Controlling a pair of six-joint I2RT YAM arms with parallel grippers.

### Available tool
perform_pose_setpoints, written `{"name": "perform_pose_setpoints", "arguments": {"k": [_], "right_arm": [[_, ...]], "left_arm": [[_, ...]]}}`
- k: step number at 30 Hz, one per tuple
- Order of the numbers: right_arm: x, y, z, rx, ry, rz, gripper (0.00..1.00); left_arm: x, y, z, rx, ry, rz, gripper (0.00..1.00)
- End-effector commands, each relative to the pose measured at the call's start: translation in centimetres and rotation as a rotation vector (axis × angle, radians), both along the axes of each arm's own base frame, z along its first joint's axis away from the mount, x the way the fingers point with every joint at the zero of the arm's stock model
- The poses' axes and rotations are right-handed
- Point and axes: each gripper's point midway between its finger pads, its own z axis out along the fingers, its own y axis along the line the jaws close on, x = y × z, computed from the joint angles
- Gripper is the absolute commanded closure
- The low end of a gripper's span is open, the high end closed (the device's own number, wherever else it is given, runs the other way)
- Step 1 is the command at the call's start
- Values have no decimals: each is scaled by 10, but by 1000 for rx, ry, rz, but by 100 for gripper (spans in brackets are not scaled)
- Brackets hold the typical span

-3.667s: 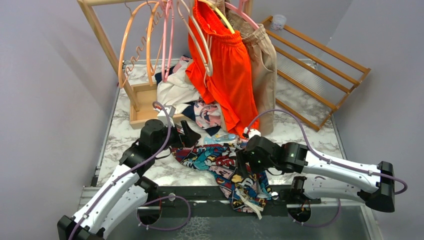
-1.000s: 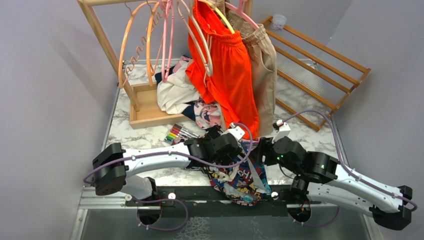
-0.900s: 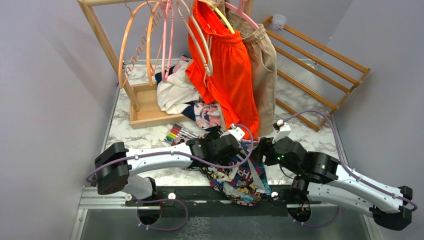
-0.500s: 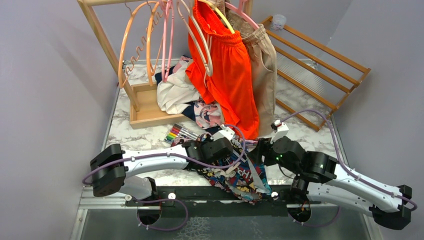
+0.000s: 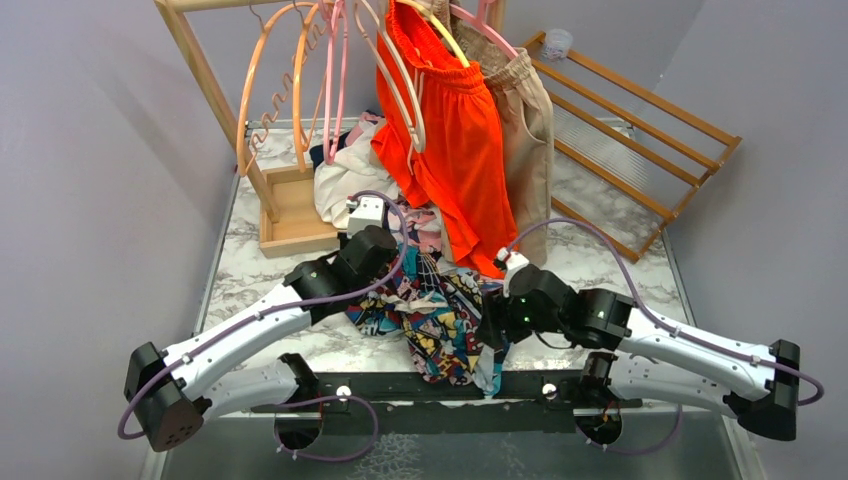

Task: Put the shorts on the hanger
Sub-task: Adjust the shorts at the center of the board.

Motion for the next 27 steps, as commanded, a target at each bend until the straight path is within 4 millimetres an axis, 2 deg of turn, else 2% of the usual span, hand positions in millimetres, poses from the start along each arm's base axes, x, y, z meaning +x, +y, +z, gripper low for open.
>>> {"name": "perform_pose_setpoints", "arguments": {"k": [1, 3, 6, 10, 14, 18, 23, 27], "right_arm": [[-35, 30, 15, 73, 118, 243, 38], [-40, 36, 15, 77, 137, 292, 40], [-36, 45, 19, 97, 103, 296, 41], [-37, 67, 18, 137, 89, 305, 42], [-47, 85, -6, 47, 72, 314, 42], [-45, 91, -31, -37, 87, 249, 39], [-52, 101, -42, -57, 86, 249, 30], [-49, 107, -48, -71, 64, 219, 29]], "left_arm": [[7, 12, 13, -39, -41, 69, 100], [7, 11, 10, -43, -32, 72, 100], [5, 8, 3, -53, -14, 69, 100], [4, 6, -1, -58, -3, 59, 100], [5, 4, -3, -53, 4, 53, 100], [4, 4, -4, -51, 7, 49, 100], [3, 5, -4, -55, 5, 46, 100], [3, 6, -1, -55, -1, 41, 100]]}}
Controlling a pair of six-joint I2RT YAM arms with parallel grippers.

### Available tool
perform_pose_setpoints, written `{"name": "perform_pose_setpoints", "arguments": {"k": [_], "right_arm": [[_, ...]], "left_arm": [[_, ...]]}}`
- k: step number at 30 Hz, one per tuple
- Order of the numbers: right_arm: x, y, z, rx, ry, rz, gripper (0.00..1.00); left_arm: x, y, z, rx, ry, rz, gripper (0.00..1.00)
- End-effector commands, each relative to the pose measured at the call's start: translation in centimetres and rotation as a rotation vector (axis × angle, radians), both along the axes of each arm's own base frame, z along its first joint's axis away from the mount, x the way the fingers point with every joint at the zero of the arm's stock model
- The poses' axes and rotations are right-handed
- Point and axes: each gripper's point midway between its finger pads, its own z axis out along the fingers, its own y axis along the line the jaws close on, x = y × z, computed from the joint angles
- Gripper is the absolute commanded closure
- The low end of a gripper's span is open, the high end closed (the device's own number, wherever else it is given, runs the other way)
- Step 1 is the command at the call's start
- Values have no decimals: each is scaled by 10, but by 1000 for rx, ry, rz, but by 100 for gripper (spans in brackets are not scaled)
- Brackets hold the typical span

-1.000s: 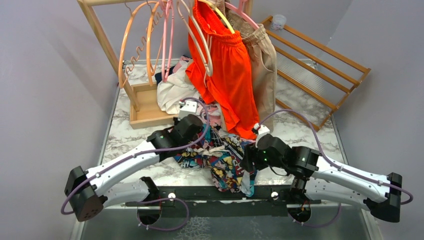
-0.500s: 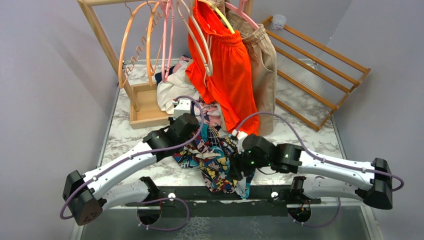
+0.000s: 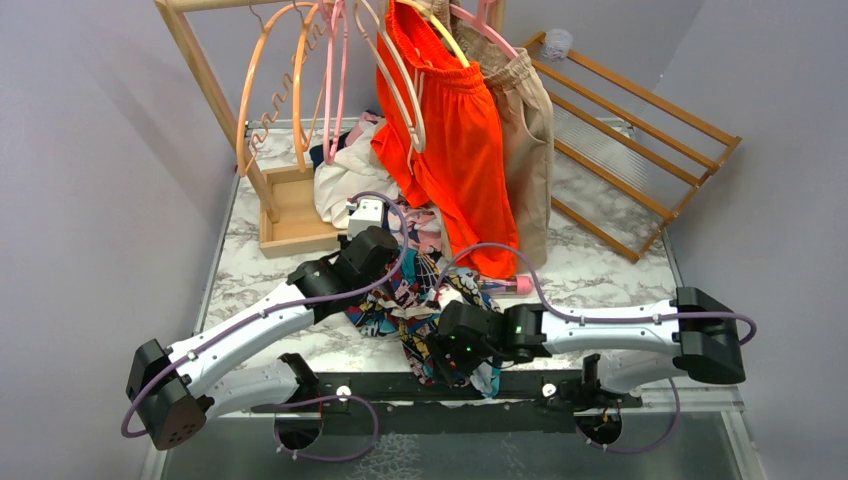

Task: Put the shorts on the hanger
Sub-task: Adjust the shorts at the center of the board.

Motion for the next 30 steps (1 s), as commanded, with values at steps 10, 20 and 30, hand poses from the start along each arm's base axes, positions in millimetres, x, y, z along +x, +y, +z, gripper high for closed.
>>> {"name": "perform_pose_setpoints", "arguments": {"k": [10, 20, 30], "right_arm": [[10, 28, -16, -17, -97, -120, 32], [78, -38, 66, -214, -498, -266, 99], [115, -68, 429, 438, -1027, -281, 99]], "left_arm": [[-1, -2, 7, -39, -18, -20, 100], [-11, -13, 57, -161, -63, -109, 100], [-52, -30, 272, -526, -470, -438, 100]]}}
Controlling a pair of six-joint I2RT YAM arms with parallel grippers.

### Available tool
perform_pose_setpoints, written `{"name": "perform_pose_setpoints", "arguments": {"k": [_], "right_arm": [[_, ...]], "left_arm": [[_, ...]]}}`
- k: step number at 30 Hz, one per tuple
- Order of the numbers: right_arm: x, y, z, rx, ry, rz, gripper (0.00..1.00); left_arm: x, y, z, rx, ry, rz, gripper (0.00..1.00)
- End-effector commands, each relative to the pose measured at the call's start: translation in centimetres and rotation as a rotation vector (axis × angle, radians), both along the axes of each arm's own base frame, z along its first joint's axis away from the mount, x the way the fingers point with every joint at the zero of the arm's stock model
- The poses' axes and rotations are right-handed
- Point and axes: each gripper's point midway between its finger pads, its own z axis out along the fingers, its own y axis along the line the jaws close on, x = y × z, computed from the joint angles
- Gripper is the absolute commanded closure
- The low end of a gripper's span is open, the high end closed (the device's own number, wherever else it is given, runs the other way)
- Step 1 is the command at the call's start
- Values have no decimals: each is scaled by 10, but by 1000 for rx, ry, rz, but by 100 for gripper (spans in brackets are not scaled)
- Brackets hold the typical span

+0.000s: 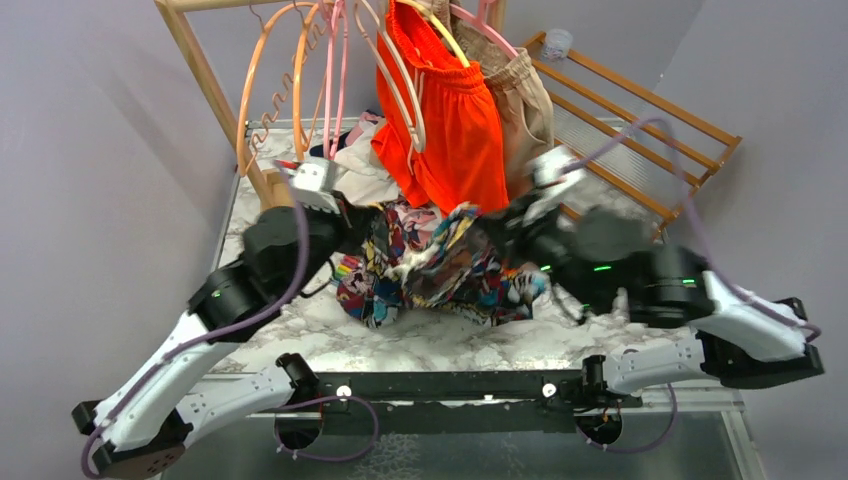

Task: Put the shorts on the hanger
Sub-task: Adjust the shorts at the center of the board.

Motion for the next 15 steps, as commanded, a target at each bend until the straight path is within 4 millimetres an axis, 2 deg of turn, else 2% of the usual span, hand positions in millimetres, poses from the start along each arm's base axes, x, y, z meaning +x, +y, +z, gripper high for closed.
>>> {"name": "perform_pose_setpoints", "arguments": {"k": [1, 2, 4, 7, 11, 13, 15], "right_arm": [[-1, -49, 132, 203, -301, 74, 99], [-7, -53, 148, 259, -335, 114, 99], [-13, -59, 168, 323, -376, 148, 99], [-17, -64, 193, 346, -422, 176, 99], [-39, -62, 235, 420, -489, 311, 99], [-39, -60, 235, 420, -507, 313, 99], [-25, -54, 215, 363, -497, 243, 99]], "left_arm": [[-32, 0, 121, -208, -288, -175, 100], [-40, 3, 142, -252, -348, -197, 100], [-55, 11, 171, -308, -443, -235, 100], [-74, 25, 203, -355, -561, -261, 100], [-99, 40, 247, -402, -693, -305, 100], [-106, 42, 256, -416, -725, -326, 100], [-103, 39, 250, -414, -714, -322, 100]]}}
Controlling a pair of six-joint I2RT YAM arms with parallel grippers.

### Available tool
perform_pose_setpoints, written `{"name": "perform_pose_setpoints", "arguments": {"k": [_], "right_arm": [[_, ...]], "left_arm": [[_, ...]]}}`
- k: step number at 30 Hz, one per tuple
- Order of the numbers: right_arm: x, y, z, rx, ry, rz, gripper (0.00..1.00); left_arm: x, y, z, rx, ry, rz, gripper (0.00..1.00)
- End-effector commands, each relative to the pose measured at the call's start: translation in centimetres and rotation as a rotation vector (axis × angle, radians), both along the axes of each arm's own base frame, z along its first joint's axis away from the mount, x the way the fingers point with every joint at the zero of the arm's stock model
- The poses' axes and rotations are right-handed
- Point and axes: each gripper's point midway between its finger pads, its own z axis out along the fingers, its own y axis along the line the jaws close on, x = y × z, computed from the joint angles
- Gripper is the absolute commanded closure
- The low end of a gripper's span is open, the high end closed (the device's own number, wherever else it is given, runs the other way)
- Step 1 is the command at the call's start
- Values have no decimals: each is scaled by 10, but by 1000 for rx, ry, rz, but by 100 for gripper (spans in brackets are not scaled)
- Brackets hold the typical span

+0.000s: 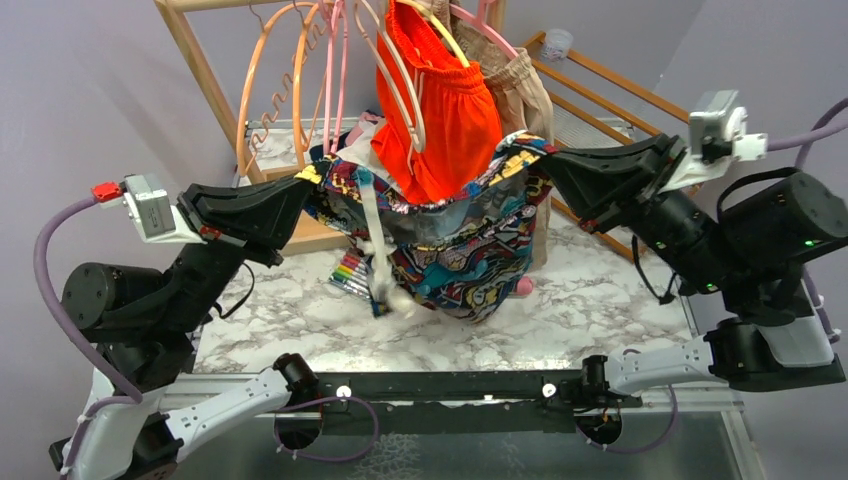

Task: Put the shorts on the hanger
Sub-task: Adjust the shorts at the center of the board.

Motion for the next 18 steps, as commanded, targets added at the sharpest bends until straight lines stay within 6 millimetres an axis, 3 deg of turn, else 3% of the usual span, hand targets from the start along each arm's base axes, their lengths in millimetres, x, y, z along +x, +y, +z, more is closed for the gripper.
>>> {"name": "perform_pose_setpoints", "arguments": {"k": [1, 5, 8, 11, 14, 18], "right_arm": [[11, 16, -24, -81, -45, -63, 99], [38, 39, -109, -252, 35, -226, 99], [45, 55, -172, -341, 111, -260, 99], [51, 63, -228, -406, 209, -260, 99], [67, 54, -262, -434, 310, -300, 99], [89, 28, -264, -405, 376, -369, 99]], "left_arm": [[-7, -2, 10, -9, -79, -25, 100], [15, -28, -45, 47, 43, -43, 100], [29, -54, -98, 104, 154, -89, 100], [38, -67, -142, 136, 251, -102, 100], [45, -65, -174, 145, 324, -65, 100], [55, -44, -196, 134, 406, 54, 100]]}}
